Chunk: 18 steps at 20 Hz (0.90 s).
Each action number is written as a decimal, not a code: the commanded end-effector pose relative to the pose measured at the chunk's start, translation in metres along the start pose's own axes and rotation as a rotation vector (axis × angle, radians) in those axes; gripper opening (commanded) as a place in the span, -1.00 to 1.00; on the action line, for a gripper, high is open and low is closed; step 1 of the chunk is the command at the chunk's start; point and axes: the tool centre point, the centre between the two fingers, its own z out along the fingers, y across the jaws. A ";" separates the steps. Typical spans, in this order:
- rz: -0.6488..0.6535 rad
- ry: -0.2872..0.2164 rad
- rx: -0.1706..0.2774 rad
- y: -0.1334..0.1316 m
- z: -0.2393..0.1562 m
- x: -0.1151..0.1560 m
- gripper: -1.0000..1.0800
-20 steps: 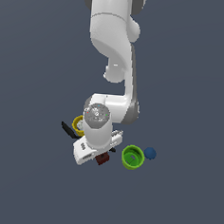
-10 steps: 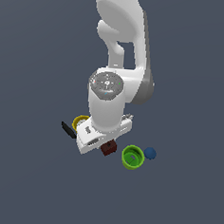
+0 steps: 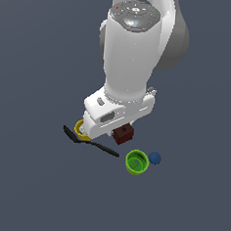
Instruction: Pick up a designated object from a clutter of objects.
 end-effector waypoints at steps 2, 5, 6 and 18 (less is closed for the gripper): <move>0.000 0.001 -0.001 -0.009 -0.036 0.002 -1.00; 0.000 0.001 0.000 -0.016 -0.061 0.004 -1.00; 0.000 0.001 0.000 -0.017 -0.068 0.005 -1.00; 0.000 0.001 0.000 -0.025 -0.105 0.010 -1.00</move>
